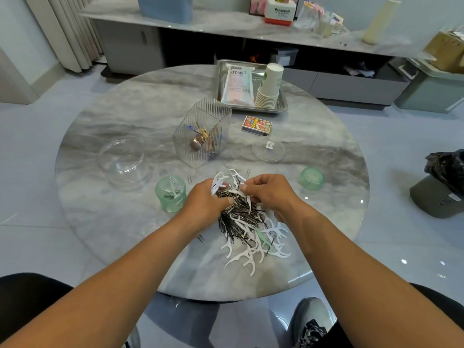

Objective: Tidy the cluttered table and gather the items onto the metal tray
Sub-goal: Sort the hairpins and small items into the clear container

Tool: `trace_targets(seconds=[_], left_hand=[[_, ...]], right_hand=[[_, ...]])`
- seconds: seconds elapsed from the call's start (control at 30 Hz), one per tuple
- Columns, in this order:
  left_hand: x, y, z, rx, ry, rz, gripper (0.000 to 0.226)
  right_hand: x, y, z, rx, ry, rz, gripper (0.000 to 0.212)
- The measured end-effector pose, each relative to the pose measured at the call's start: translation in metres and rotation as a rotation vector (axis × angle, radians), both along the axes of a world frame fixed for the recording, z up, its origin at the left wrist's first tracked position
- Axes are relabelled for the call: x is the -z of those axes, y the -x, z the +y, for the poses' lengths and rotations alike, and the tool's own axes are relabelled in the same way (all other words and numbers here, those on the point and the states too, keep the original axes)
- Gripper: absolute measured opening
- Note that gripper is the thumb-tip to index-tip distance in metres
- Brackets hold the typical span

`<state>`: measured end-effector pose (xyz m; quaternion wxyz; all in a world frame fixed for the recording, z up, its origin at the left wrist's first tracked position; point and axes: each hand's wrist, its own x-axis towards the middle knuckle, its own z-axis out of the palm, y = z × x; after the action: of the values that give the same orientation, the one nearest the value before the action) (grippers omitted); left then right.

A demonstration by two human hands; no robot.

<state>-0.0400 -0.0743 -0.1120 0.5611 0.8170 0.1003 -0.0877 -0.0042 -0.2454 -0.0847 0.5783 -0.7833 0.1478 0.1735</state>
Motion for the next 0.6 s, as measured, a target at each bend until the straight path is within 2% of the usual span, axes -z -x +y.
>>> trace_targets(seconds=[0.1,0.23,0.37,0.43,0.5,0.6], left_hand=[[-0.002,0.000,0.000,0.058,-0.059,-0.072,0.023],[-0.005,0.004,-0.003,0.119,-0.290,-0.175,0.013],[-0.003,0.006,-0.005,0.154,-0.447,-0.231,0.023],[0.000,0.005,-0.005,0.143,-0.445,-0.204,0.028],[0.001,0.004,-0.005,0.120,-0.363,-0.154,0.033],[-0.002,0.000,-0.006,0.076,-0.226,-0.061,0.034]], right_hand=[[-0.005,-0.001,-0.002,-0.003,-0.057,0.046,0.017],[-0.008,-0.004,-0.001,-0.008,-0.089,0.142,0.016],[-0.011,-0.004,0.000,0.057,-0.260,0.150,0.015],[-0.013,-0.004,-0.001,0.067,-0.323,0.137,0.015],[-0.015,-0.004,-0.003,0.082,-0.361,0.115,0.017],[-0.014,-0.002,-0.004,0.095,-0.271,0.058,0.024]])
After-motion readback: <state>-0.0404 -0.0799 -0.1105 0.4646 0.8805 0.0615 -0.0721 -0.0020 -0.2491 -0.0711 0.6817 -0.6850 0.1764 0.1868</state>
